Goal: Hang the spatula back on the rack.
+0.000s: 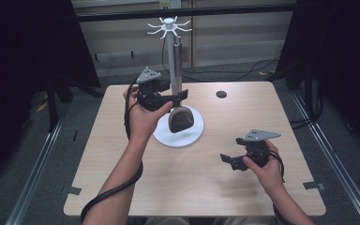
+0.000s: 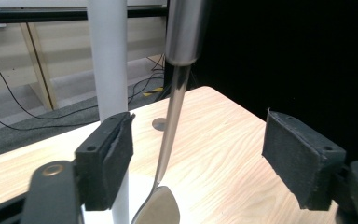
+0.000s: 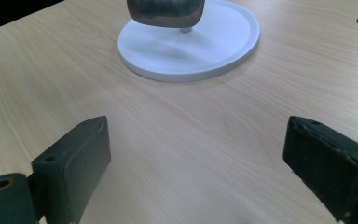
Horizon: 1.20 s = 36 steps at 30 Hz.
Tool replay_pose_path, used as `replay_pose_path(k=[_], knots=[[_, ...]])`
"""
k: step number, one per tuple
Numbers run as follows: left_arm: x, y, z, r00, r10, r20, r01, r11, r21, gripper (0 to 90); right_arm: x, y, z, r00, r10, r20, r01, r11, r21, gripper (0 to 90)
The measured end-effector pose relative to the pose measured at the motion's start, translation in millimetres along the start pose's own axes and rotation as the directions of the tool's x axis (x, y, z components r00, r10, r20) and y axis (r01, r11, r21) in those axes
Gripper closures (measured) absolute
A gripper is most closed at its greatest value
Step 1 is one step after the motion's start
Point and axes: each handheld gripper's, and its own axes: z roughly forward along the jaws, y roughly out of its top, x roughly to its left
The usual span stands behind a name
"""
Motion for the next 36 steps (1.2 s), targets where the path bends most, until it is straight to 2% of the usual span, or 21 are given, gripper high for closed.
replay_pose_path(k=[3,12,22,29,32,36], knots=[[2.2,-7.2,-1.5,1.0000,-0.010,0.001,0.010,0.9999,0.003,21.2,0.0,-0.3,-1.6,1.0000,0.006,0.003,-0.006,1.0000,-0.004,6.9],[2.4,-23.9,-5.4,0.9999,0.011,0.001,-0.011,0.9997,0.023,18.1,-0.1,-1.7,-1.8,0.9999,0.010,0.009,-0.010,0.9999,-0.001,6.9],[1.8,-40.1,-7.4,0.9999,0.012,-0.006,-0.012,0.9993,0.036,17.2,1.4,-2.0,-0.2,1.0000,0.002,0.002,-0.002,1.0000,0.002,6.9],[4.1,-51.5,-9.5,1.0000,-0.004,-0.005,0.004,0.9992,0.039,16.9,1.3,-2.3,-0.3,1.0000,0.006,0.005,-0.006,1.0000,0.004,6.9],[5.1,-60.9,-10.2,0.9998,-0.021,0.005,0.020,0.9987,0.046,16.9,1.7,-2.7,0.5,1.0000,0.006,0.002,-0.006,1.0000,0.008,6.9],[6.6,-71.6,-11.4,0.9998,-0.020,0.000,0.020,0.9980,0.059,16.7,2.3,-2.7,0.9,1.0000,0.004,0.001,-0.004,1.0000,0.009,6.9]])
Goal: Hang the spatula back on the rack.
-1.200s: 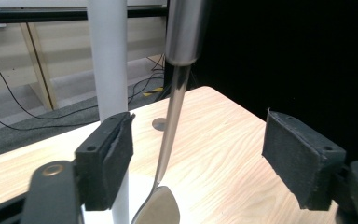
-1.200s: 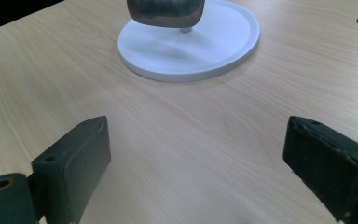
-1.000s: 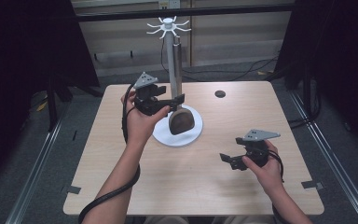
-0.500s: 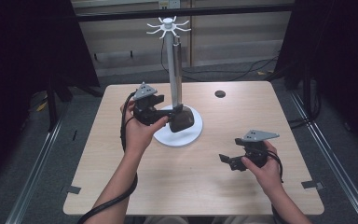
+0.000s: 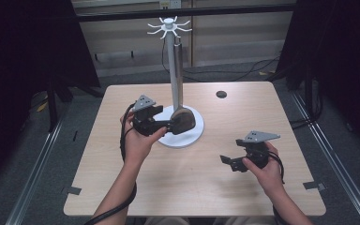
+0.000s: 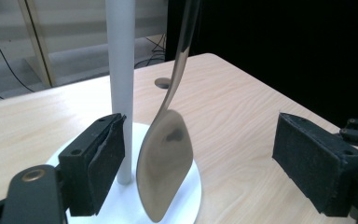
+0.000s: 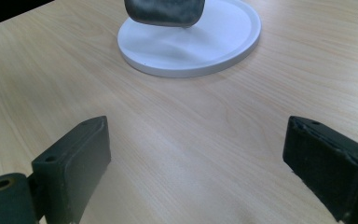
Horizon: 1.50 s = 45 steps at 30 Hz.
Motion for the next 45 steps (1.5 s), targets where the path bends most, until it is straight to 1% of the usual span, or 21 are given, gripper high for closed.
replay_pose_path(k=[1,4,5,6,8,9,15,22,24,26,27,29,30,31,32,34,35,36,38,42,45], knots=[[0.1,-2.6,-0.1,1.0000,-0.006,0.002,0.006,1.0000,-0.001,16.7,0.4,0.0,0.2,1.0000,0.002,-0.001,-0.002,1.0000,0.000,6.9],[1.7,-9.6,-1.3,1.0000,-0.003,0.003,0.003,1.0000,0.006,16.4,0.7,-0.1,0.3,1.0000,0.002,0.000,-0.002,1.0000,0.002,6.9],[1.5,-12.3,-1.8,1.0000,-0.006,-0.003,0.006,1.0000,0.008,16.2,0.5,-0.2,0.4,1.0000,0.000,-0.001,0.000,1.0000,0.003,6.9],[2.1,-15.8,-1.9,0.9999,-0.010,0.004,0.010,0.9999,0.006,16.2,0.4,-0.4,0.6,1.0000,-0.002,0.000,0.002,1.0000,0.003,6.9],[2.9,-20.7,-2.6,0.9999,-0.011,-0.003,0.011,0.9999,0.013,16.1,0.7,-0.4,0.6,1.0000,-0.002,0.000,0.002,1.0000,0.003,6.9],[3.7,-23.5,-2.5,0.9999,-0.010,0.000,0.010,0.9998,0.016,15.8,0.9,-0.3,0.5,1.0000,-0.001,0.001,0.001,1.0000,0.003,6.9],[6.2,-38.1,-3.3,0.9993,-0.037,-0.005,0.037,0.9991,0.019,15.0,0.8,-0.5,0.8,1.0000,-0.002,-0.002,0.002,1.0000,0.004,6.9],[7.4,-51.0,-2.8,0.9990,-0.045,-0.010,0.045,0.9986,0.029,14.3,0.7,-0.8,1.2,1.0000,0.000,-0.003,0.000,1.0000,0.006,6.9],[7.2,-56.6,-1.8,0.9984,-0.056,-0.010,0.057,0.9979,0.032,13.6,0.8,-0.9,1.0,1.0000,0.000,-0.002,0.000,1.0000,0.007,6.9],[7.8,-60.4,-1.8,0.9985,-0.054,-0.009,0.054,0.9976,0.044,12.7,0.9,-0.8,0.9,1.0000,0.000,-0.003,0.000,1.0000,0.007,6.9],[7.6,-62.3,-1.6,0.9982,-0.059,-0.011,0.060,0.9975,0.038,12.4,1.0,-0.8,0.9,1.0000,0.000,-0.003,0.000,1.0000,0.007,6.9],[7.9,-66.3,-2.1,0.9985,-0.052,-0.018,0.053,0.9973,0.051,11.3,1.0,-1.0,1.0,1.0000,0.000,-0.001,0.000,1.0000,0.008,6.9],[7.6,-67.9,-1.6,0.9980,-0.062,-0.011,0.063,0.9971,0.043,11.3,0.9,-1.2,1.2,1.0000,-0.002,-0.002,0.002,1.0000,0.009,6.9],[8.0,-70.2,-2.1,0.9987,-0.047,-0.018,0.048,0.9974,0.054,11.0,0.9,-1.3,1.3,1.0000,-0.002,-0.002,0.002,1.0000,0.009,6.9],[6.9,-71.8,-1.7,0.9982,-0.057,-0.017,0.058,0.9970,0.051,10.6,0.7,-1.4,1.3,1.0000,-0.004,-0.002,0.004,0.9999,0.010,6.9],[6.8,-73.8,-1.7,0.9984,-0.054,-0.018,0.054,0.9972,0.051,10.5,0.6,-1.5,1.4,1.0000,-0.004,0.000,0.004,0.9999,0.011,6.9],[7.5,-78.9,-1.7,0.9988,-0.047,-0.015,0.047,0.9967,0.066,10.4,0.5,-1.8,1.7,1.0000,-0.006,0.001,0.006,0.9999,0.012,6.9],[7.3,-81.3,-1.1,0.9985,-0.052,-0.017,0.053,0.9966,0.063,10.0,0.8,-1.9,2.0,1.0000,-0.005,0.003,0.005,0.9999,0.014,6.9],[8.2,-85.0,-1.1,0.9984,-0.055,-0.014,0.056,0.9957,0.074,9.6,1.1,-2.2,2.2,1.0000,-0.009,0.003,0.009,0.9998,0.018,6.9],[8.6,-88.7,-1.3,0.9979,-0.062,-0.018,0.063,0.9955,0.072,9.4,1.9,-2.6,2.2,0.9999,-0.013,0.005,0.013,0.9997,0.023,6.9],[8.4,-90.5,-0.6,0.9982,-0.055,-0.023,0.056,0.9952,0.080,9.2,1.7,-3.0,2.6,0.9999,-0.016,0.006,0.016,0.9996,0.023,6.9]])
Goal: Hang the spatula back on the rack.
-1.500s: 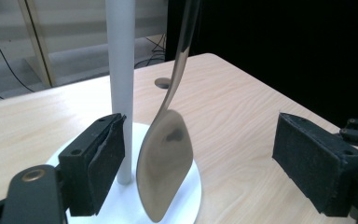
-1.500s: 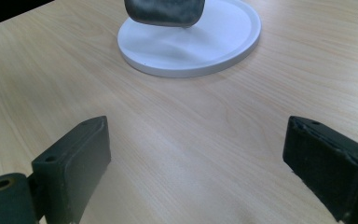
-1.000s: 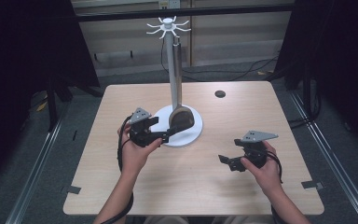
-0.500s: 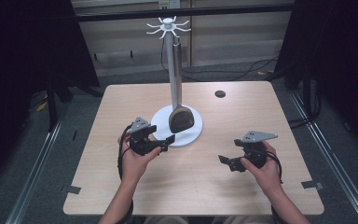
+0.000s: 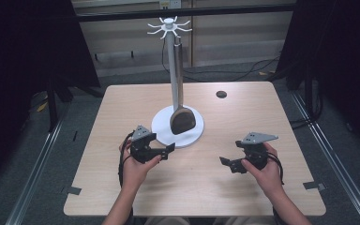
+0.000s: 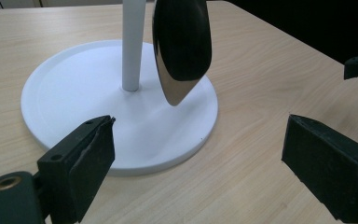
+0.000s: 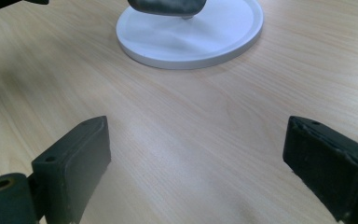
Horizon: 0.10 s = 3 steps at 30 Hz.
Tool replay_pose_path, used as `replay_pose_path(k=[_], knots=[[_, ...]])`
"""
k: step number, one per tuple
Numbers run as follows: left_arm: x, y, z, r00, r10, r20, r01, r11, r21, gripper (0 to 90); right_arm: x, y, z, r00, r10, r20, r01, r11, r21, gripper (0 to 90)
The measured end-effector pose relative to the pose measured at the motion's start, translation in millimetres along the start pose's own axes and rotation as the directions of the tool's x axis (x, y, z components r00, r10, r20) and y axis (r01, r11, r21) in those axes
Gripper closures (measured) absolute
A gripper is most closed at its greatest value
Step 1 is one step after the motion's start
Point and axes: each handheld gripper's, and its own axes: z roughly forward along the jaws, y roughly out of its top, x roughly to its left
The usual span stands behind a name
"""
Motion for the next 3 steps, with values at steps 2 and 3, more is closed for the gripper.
replay_pose_path(k=[2,3], knots=[[-0.4,0.1,0.7,1.0000,0.000,0.001,0.000,1.0000,0.002,9.2,-0.3,-0.6,-0.2,1.0000,-0.004,0.001,0.004,1.0000,0.003,6.9],[-0.4,0.1,0.7,1.0000,0.000,0.001,0.000,1.0000,0.002,9.2,-0.3,-0.6,-0.2,1.0000,-0.004,0.001,0.004,1.0000,0.003,6.9]])
